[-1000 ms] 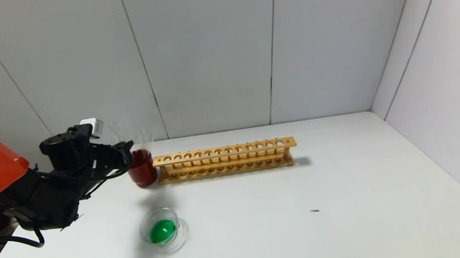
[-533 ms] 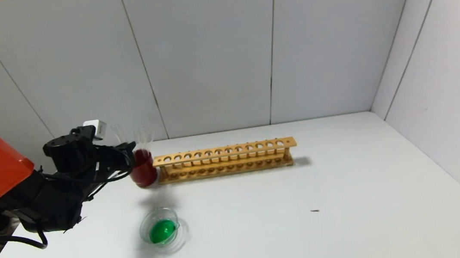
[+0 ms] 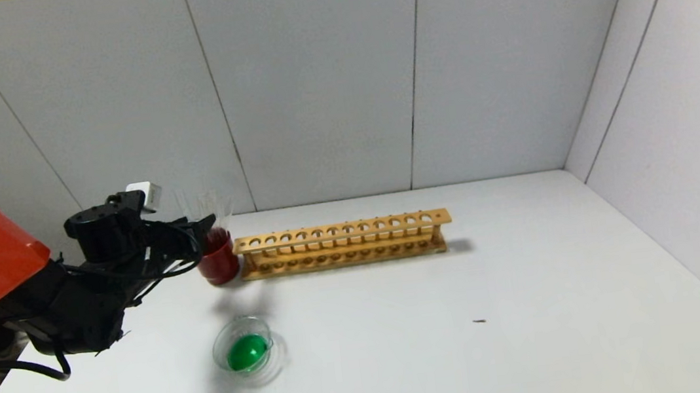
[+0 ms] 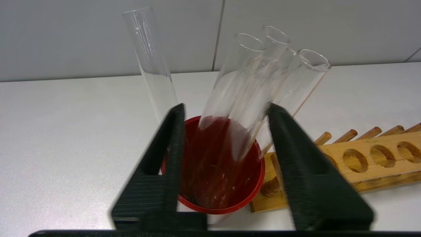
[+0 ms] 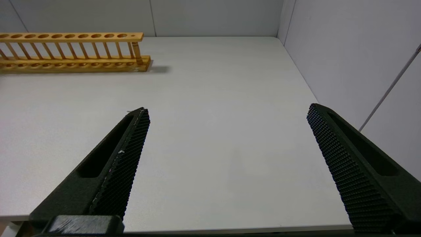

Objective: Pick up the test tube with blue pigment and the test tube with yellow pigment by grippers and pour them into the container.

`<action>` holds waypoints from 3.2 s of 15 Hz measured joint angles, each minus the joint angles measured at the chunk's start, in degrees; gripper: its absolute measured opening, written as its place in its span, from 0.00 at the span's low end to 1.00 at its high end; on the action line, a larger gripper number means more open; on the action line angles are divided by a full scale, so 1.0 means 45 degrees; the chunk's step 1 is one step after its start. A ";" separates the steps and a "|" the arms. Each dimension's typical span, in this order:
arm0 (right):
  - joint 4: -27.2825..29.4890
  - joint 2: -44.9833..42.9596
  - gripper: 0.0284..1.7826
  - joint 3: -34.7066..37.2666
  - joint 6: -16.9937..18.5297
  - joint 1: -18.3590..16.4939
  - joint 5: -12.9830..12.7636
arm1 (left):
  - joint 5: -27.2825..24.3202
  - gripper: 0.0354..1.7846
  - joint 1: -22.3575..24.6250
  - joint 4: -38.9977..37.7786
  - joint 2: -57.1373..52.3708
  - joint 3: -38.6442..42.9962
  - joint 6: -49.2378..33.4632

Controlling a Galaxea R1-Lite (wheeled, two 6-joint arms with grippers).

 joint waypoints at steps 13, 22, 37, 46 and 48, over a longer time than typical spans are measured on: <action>0.0000 0.0000 0.98 0.0000 0.0000 0.0000 0.0000 | -0.0005 0.98 -0.0076 0.2102 -0.4245 0.0033 0.0851; 0.0000 0.0000 0.98 0.0000 0.0000 0.0000 0.0000 | 0.0008 0.98 -0.0027 1.1326 -1.7489 0.0436 0.1726; 0.0000 0.0000 0.98 0.0000 0.0000 0.0000 0.0000 | 0.3121 0.98 0.0138 1.2443 -2.7348 1.0004 0.1547; 0.0000 0.0000 0.98 0.0000 0.0000 0.0000 0.0000 | 0.2146 0.98 0.0154 1.5295 -2.7377 1.0579 0.2246; 0.0005 0.0000 0.98 0.0000 -0.0005 0.0000 0.0000 | 0.2151 0.98 0.0154 1.5287 -2.7377 1.0579 0.2246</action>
